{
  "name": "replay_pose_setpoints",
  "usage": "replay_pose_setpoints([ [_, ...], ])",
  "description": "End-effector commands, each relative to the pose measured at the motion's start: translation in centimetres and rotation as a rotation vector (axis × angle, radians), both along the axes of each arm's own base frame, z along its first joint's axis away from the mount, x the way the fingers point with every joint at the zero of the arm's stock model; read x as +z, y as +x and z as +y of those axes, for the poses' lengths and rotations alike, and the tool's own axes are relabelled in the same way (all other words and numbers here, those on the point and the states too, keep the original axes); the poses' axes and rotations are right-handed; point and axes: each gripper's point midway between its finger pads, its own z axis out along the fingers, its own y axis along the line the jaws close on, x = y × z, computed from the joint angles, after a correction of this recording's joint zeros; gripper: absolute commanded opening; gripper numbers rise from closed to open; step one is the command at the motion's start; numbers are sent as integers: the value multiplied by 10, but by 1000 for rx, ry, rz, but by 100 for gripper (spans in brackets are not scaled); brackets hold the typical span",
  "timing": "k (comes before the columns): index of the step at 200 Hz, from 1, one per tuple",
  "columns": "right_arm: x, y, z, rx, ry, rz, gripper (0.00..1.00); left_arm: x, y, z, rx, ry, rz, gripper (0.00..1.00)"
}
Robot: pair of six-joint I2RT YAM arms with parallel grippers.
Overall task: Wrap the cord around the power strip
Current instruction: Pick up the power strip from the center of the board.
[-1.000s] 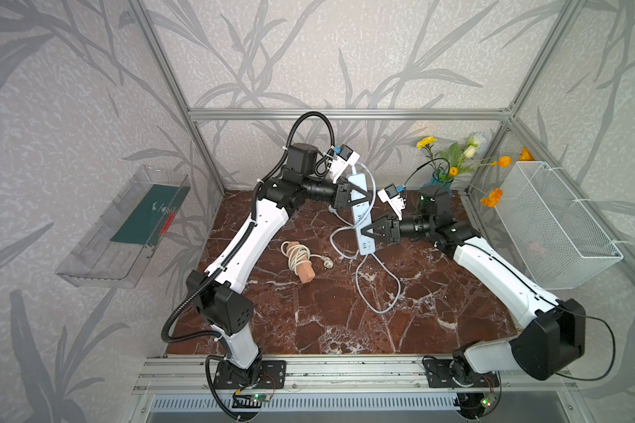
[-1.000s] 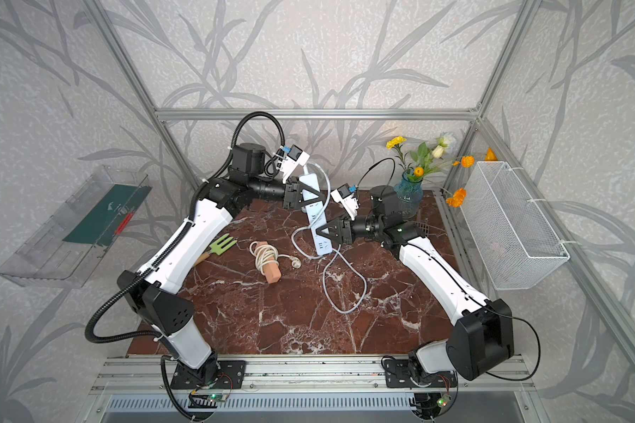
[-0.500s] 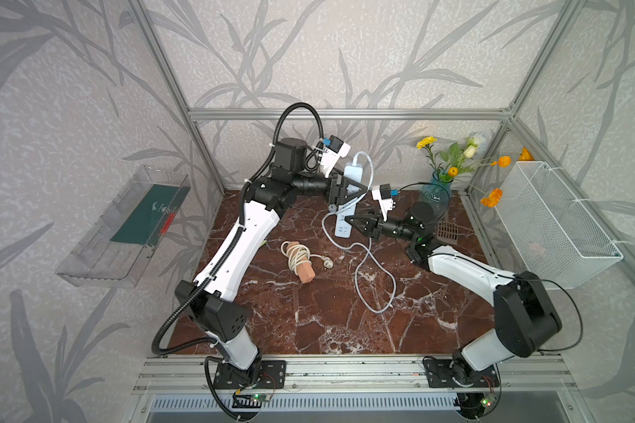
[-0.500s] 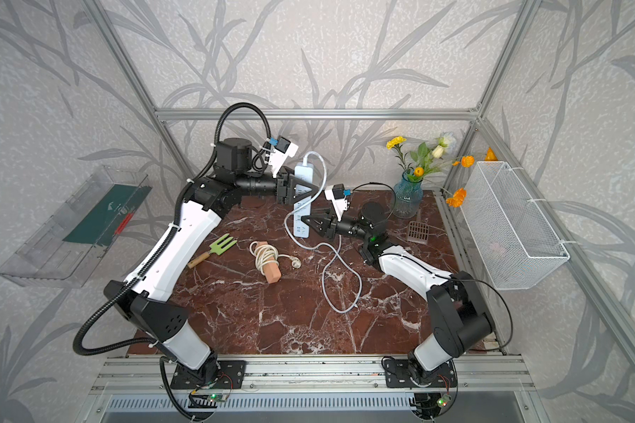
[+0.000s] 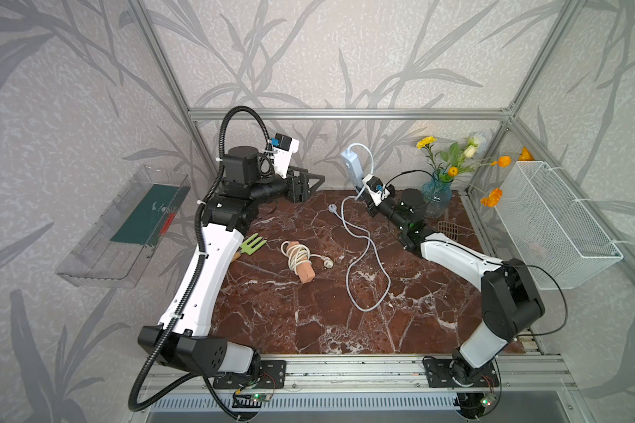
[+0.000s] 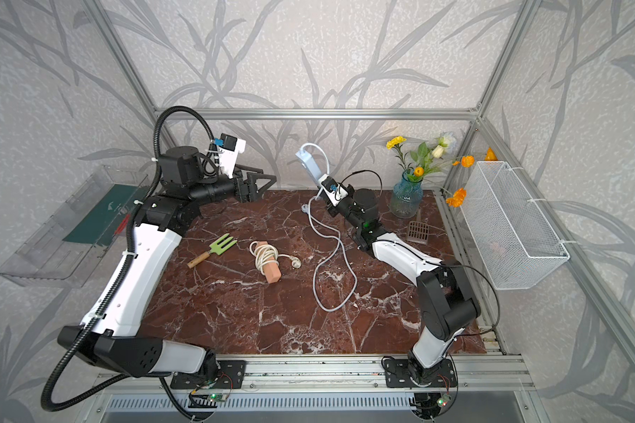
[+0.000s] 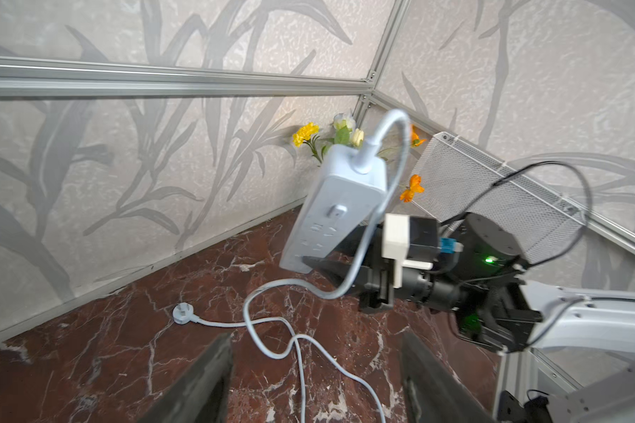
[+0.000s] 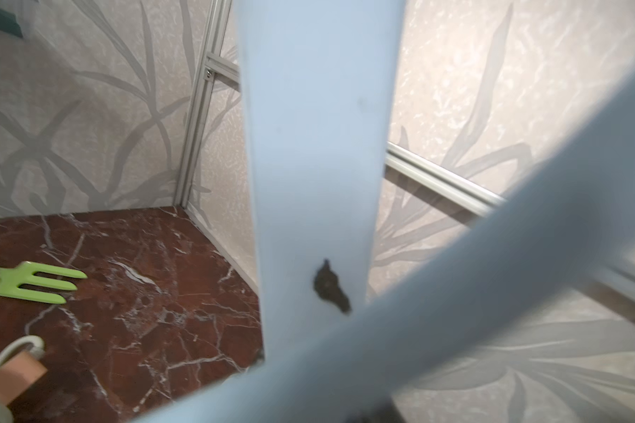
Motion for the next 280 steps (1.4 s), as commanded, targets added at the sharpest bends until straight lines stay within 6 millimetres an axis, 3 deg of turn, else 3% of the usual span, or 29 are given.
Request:
replay_pose_setpoints([
  [1, 55, -8, -22, -42, 73, -121, 0, -9, 25, 15, 116, 39, -76, 70],
  [20, 97, -19, -35, 144, 427, -25, 0, -11, 33, 12, 111, 28, -85, 70],
  [38, 117, -38, -21, 362, 587, 84, 0, -1, 27, 1, 35, -18, -100, 74],
  [57, 127, -57, -11, 526, 721, 174, 0, 7, 14, -13, -72, -83, -125, 78],
  [79, 132, -70, -10, 633, 838, 256, 0, 11, -2, -37, -232, -197, -114, 98],
  [122, 135, -89, -2, 713, 913, 406, 0, -18, -26, -83, -416, -147, -96, 99],
  [169, 113, -101, 8, 792, 893, 520, 0, -15, -38, -95, -509, -234, -40, 87],
  [181, 112, -105, 10, 826, 889, 532, 0, -19, -38, -96, -514, -238, -17, 79],
  [203, 112, -108, 15, 873, 867, 546, 2, -21, -35, -99, -529, -259, 31, 52],
  [238, 107, -105, 18, 890, 874, 567, 3, -21, -36, -106, -562, -276, 63, 37],
  [260, 109, -109, 22, 914, 864, 566, 3, -20, -37, -111, -576, -280, 72, 38],
  [265, 98, -101, 26, 903, 864, 591, 3, -19, -37, -111, -578, -281, 72, 36],
  [280, 95, -101, 27, 902, 863, 593, 5, -16, -35, -109, -567, -281, 65, 19],
])
